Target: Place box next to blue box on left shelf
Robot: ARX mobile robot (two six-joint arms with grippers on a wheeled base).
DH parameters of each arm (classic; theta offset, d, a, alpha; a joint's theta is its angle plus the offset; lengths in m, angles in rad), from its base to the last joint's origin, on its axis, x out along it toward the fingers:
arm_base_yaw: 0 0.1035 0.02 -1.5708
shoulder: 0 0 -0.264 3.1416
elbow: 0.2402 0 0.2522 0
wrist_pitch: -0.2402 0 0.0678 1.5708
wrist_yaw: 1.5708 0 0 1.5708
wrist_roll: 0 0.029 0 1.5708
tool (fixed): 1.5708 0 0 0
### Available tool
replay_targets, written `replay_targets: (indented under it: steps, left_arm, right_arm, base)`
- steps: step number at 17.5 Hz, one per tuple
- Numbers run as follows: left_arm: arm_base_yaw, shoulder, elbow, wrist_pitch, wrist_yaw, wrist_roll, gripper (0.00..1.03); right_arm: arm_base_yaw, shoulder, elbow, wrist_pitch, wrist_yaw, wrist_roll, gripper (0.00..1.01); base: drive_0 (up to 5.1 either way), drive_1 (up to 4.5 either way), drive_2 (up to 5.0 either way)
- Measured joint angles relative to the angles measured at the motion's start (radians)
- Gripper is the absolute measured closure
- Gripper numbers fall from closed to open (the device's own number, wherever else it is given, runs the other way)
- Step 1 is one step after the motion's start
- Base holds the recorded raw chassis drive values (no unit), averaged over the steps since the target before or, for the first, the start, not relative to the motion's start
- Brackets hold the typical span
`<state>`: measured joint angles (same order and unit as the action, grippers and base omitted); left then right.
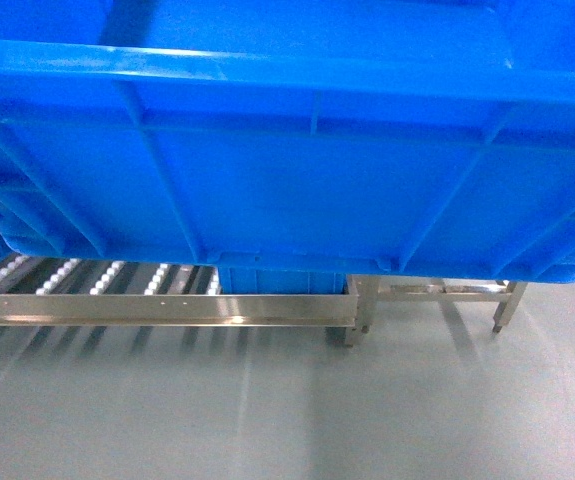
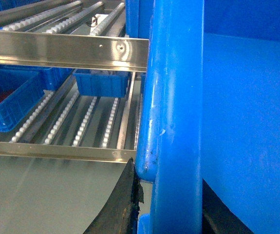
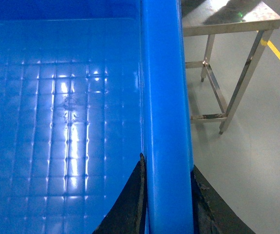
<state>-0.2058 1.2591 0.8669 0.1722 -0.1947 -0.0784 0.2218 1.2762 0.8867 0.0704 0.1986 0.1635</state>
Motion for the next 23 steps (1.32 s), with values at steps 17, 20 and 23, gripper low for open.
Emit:
replay_targets:
  steps: [17, 20, 23]
  left_arm:
    - [0.0, 0.0, 0.0, 0.0, 0.0, 0.0, 0.87]
    - [0.0, 0.0, 0.0, 0.0, 0.001, 0.0, 0.87]
    - [0.0, 0.0, 0.0, -0.002, 0.001, -0.002, 0.87]
  right_arm:
    - [0.0, 0.0, 0.0, -0.001, 0.0, 0.0, 0.84]
    - [0.0, 0.0, 0.0, 0.001, 0.0, 0.0, 0.84]
    - [0.0, 0.0, 0.0, 0.003, 0.0, 0.0, 0.84]
  base:
    - [-5.0, 2.39, 2.4]
    - [-4.9, 2.83, 2.0]
    - [-4.7, 3.72, 1.1]
